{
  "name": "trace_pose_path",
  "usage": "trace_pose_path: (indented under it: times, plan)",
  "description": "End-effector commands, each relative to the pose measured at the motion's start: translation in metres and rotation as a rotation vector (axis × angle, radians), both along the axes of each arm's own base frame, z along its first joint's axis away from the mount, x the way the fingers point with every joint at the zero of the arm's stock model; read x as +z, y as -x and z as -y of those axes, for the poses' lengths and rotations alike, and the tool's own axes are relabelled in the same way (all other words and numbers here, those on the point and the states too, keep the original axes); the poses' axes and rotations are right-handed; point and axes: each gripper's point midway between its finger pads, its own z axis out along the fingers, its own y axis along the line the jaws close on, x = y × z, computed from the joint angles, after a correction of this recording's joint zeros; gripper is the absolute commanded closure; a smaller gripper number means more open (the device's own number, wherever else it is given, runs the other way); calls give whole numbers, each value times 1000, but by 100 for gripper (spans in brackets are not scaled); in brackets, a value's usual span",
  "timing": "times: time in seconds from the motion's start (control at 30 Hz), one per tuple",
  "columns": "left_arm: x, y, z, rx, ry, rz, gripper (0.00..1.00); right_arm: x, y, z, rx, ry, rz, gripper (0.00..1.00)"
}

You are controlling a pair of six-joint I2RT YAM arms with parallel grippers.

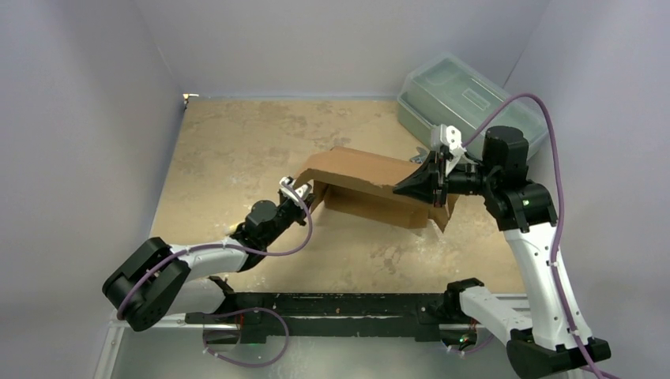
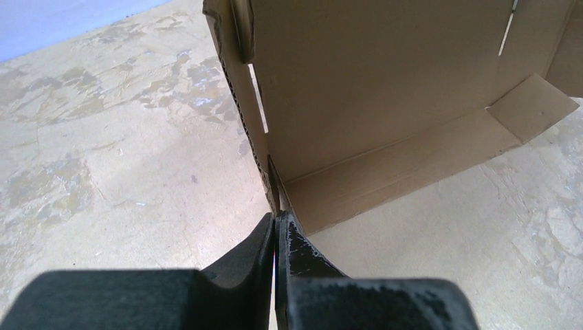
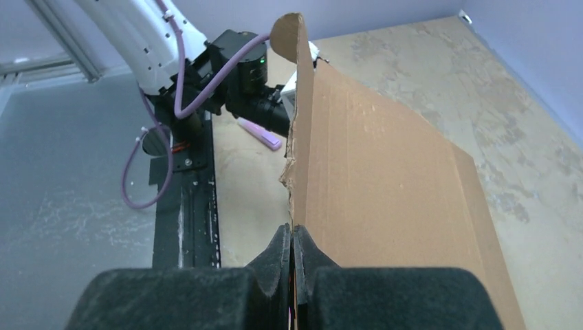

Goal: Fold the paper box
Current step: Fold the paper box at the center of the board.

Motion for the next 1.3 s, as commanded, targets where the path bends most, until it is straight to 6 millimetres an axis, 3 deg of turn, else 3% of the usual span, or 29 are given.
trace_pose_path:
  times: [0.0,0.17,0.63,1.13,1.27]
  plan:
    - [8,-3,3,2,22,47,100,35,-10,-2,-94,-72,-20,100]
    - [11,-4,5,7,27,63,100,38,-29,-3,-160,-95,-95,100]
    - [9,-9,0,77,20,66,100,53,-30,-6,-180,-145,-216,100]
    - [12,-12,13,78,7,70,100,59,-52,12,-343,-104,-137,100]
    - [7,-8,11,75,0,64,100,57,-58,15,-351,-72,-105,90]
